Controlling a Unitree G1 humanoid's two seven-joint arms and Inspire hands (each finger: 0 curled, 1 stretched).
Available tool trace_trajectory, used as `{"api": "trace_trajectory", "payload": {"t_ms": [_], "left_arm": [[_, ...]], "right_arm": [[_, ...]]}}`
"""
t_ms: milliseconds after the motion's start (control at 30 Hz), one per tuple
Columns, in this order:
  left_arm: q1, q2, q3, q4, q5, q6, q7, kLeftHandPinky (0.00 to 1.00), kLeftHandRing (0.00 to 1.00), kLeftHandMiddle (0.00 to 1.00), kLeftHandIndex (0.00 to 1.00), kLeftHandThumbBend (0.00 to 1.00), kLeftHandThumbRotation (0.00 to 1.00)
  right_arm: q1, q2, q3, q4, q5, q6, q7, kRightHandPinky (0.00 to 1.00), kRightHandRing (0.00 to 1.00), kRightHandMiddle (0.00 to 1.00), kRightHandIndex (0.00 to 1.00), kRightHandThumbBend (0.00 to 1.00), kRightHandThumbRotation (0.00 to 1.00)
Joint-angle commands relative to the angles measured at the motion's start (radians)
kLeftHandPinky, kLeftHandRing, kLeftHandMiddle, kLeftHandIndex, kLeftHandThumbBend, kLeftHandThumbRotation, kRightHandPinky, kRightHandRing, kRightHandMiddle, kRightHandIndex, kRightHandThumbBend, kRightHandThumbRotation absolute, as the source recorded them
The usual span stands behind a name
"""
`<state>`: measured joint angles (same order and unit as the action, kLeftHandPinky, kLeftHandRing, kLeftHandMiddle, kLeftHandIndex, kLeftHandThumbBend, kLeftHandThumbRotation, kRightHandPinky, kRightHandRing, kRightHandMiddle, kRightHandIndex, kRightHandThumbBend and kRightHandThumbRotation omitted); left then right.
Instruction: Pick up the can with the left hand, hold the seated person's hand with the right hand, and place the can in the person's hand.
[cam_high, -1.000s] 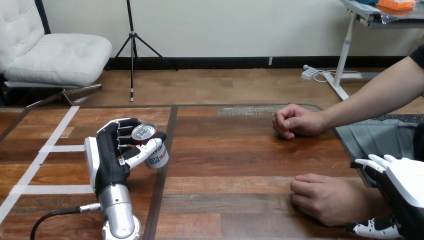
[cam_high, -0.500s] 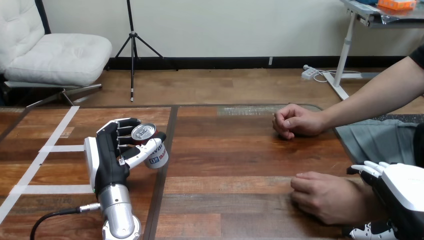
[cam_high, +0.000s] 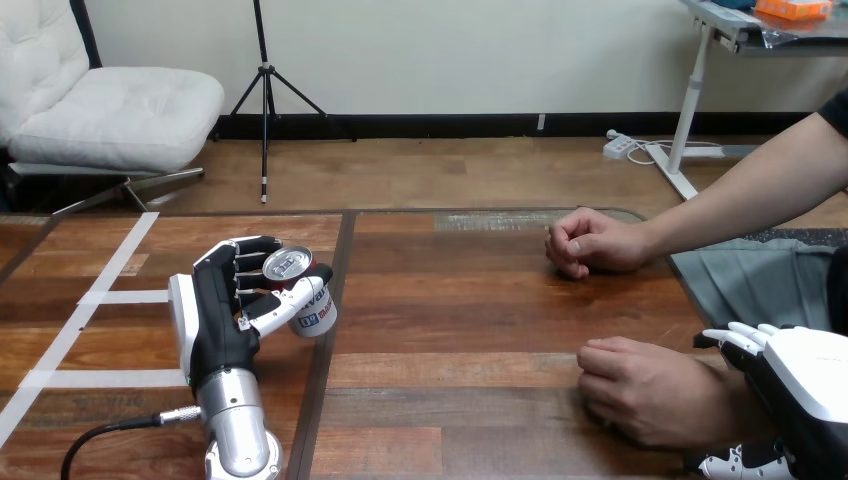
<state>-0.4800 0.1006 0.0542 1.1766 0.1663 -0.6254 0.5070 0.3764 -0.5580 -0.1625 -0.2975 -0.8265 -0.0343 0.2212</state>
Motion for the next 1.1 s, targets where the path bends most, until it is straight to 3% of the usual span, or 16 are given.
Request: {"api": "trace_trajectory", "payload": {"t_ms": [0, 1067], "left_arm": [[-0.08, 0.0, 0.001, -0.045, 0.003, -0.037, 0.007, 0.44, 0.51, 0.54, 0.53, 0.65, 0.0], [-0.08, 0.003, -0.005, -0.045, 0.01, -0.031, 0.017, 0.44, 0.51, 0.53, 0.53, 0.65, 0.0]], "right_arm": [[-0.057, -0.038, -0.004, -0.015, 0.007, -0.011, -0.019, 1.0, 0.93, 0.92, 0.86, 0.78, 0.24], [-0.057, -0.032, -0.005, -0.022, 0.01, -0.013, -0.023, 1.0, 0.93, 0.92, 0.85, 0.79, 0.21]]}}
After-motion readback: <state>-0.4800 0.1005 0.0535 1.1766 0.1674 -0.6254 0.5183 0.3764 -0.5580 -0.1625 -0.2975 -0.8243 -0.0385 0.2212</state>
